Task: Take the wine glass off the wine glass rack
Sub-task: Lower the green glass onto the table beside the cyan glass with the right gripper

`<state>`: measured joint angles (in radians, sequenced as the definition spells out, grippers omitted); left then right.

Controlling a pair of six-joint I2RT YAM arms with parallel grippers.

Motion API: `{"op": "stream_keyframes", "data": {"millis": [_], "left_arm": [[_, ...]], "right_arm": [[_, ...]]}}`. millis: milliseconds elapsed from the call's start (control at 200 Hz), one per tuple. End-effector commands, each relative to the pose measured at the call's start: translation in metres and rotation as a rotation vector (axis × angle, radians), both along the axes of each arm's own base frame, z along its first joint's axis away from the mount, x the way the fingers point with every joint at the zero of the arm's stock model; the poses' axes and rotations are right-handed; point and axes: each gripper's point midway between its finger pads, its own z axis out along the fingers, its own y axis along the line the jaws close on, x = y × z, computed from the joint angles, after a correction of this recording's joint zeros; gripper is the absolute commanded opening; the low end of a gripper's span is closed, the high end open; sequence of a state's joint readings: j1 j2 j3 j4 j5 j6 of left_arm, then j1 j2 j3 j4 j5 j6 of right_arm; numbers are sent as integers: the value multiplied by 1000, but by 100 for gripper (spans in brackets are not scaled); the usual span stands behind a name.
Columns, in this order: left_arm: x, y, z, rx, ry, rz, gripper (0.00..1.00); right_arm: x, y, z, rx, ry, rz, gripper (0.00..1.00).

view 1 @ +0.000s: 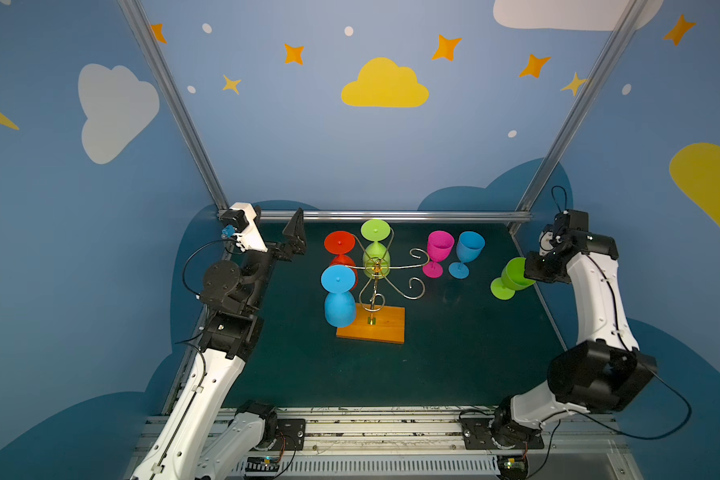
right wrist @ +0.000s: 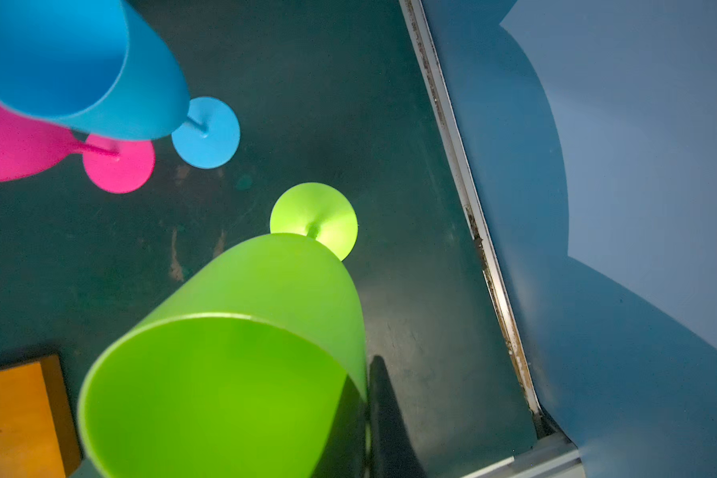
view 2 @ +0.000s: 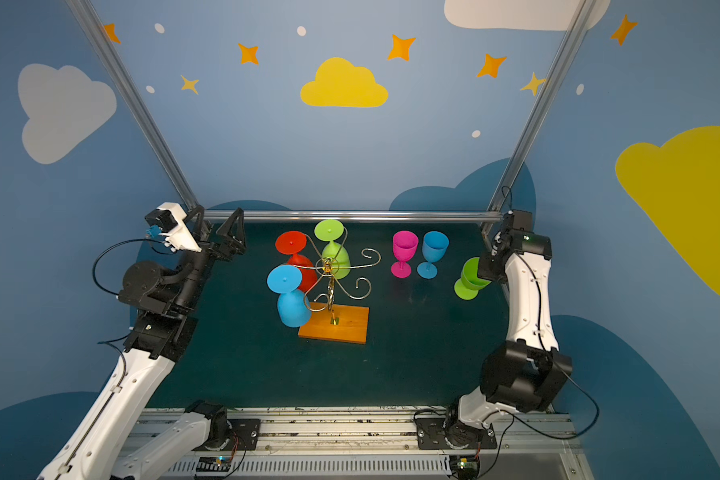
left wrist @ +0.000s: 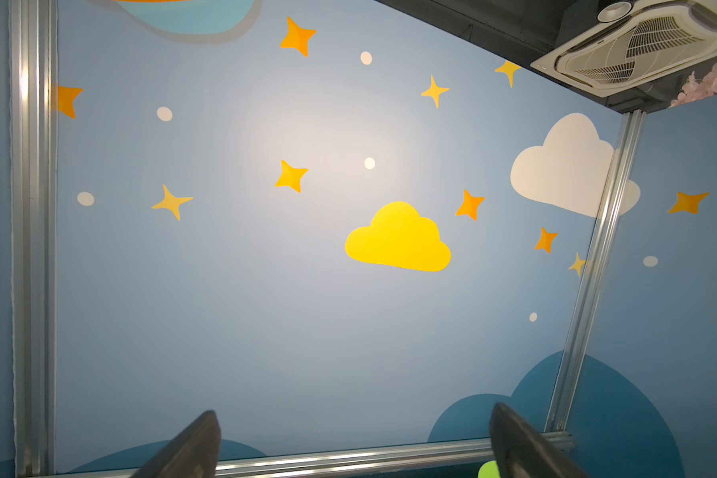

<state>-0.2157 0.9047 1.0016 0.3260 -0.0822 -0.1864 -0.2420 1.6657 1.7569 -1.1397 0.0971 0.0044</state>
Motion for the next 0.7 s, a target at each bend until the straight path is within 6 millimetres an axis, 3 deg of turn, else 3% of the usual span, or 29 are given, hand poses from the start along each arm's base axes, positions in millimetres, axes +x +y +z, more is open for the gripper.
{"op": "stream_keyframes", "data": {"millis": [0,270,511,696], "left_arm": [[-1,3,-4,-14,5,7,99],[-4,5,-3,-8,18,15,100],[-13,9,-8,-3,43,26,99],[-16,14,-25,21,90,54,99]], "right_arm": [[28,-5,5,54,9,-48,0],[77,-5,-25,103,98,-71,0],[94,9,-45,112,126,-10,0],[102,13,-58,109,157,2,0]]}}
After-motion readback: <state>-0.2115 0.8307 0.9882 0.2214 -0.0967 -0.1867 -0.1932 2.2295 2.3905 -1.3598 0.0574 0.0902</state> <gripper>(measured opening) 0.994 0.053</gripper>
